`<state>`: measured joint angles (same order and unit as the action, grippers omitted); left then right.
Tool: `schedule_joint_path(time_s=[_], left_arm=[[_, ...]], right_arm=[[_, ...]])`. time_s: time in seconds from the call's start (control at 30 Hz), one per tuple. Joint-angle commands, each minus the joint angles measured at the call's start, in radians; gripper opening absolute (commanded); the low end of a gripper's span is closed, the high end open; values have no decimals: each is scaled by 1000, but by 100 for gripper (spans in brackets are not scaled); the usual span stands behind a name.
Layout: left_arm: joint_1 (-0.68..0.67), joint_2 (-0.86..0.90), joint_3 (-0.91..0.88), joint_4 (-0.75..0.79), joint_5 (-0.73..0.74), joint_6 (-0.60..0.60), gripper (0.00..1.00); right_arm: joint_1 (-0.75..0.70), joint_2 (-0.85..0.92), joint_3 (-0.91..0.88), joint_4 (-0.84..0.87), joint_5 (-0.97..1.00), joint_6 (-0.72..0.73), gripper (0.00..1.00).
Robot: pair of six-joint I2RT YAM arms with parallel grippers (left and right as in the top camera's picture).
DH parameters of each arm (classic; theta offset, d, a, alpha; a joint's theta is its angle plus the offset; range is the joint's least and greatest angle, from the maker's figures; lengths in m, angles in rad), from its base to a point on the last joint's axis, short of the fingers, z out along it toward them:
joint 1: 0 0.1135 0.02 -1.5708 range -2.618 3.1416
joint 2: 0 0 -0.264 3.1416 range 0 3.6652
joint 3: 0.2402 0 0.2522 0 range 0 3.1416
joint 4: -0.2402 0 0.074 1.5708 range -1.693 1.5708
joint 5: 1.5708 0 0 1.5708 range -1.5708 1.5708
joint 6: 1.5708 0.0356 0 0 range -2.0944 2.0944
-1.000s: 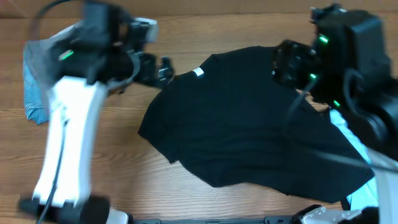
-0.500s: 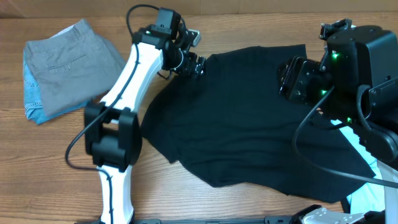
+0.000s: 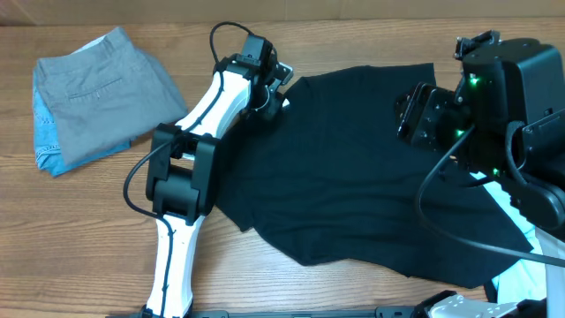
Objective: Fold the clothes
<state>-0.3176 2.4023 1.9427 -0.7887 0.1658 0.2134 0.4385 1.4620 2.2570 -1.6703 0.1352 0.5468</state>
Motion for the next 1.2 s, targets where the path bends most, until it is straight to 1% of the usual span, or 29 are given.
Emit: schedule_joint_path(time_s=[0.0,0.03,0.1,0.17,0.2,0.23,0.27,0.37,0.43,0.53,0.57,0.6,0.73,0.83,0.93,1.0,1.07,1.17], left_arm=[[-10,90,0,-11,-171,25,4],[-7,90,0,-13,-212,2,4],[16,90,1,-13,-368,-89,4],[49,88,8,-23,-471,-141,4],[67,88,13,-31,-501,-155,4],[121,88,26,-56,-539,-183,4],[154,88,40,-78,-538,-204,4],[257,88,108,-170,-508,-301,4],[308,88,159,-215,-435,-325,4],[369,88,254,-278,-269,-326,6],[380,88,278,-293,-230,-326,9],[394,88,322,-319,-178,-325,13],[416,88,484,-409,-57,-291,27],[415,88,625,-492,-34,-263,34],[409,86,795,-598,-34,-245,36],[408,76,919,-674,-30,-245,37],[407,64,1009,-734,-6,-243,40],[403,32,1132,-840,23,-242,42]], right_arm=[[-3,-1,11,-2,18,5,61],[-3,-1,11,-4,30,7,61],[-3,0,7,-5,52,8,61],[-3,3,0,-7,60,8,61],[-3,7,0,-11,60,8,61],[-3,18,-1,-23,60,8,61],[-3,24,-4,-23,59,8,61],[-3,39,-42,-23,72,9,62],[-7,45,-72,-23,92,35,63],[-31,56,-132,-23,144,88,68],[-41,59,-148,-20,156,99,70],[-61,64,-175,-14,170,117,72],[-167,97,-286,45,173,120,72],[-260,124,-377,114,126,93,71],[-362,169,-475,197,1,-12,71],[-425,214,-530,237,-59,-52,71],[-463,251,-564,262,-83,-75,72],[-523,330,-615,313,-116,-115,68]])
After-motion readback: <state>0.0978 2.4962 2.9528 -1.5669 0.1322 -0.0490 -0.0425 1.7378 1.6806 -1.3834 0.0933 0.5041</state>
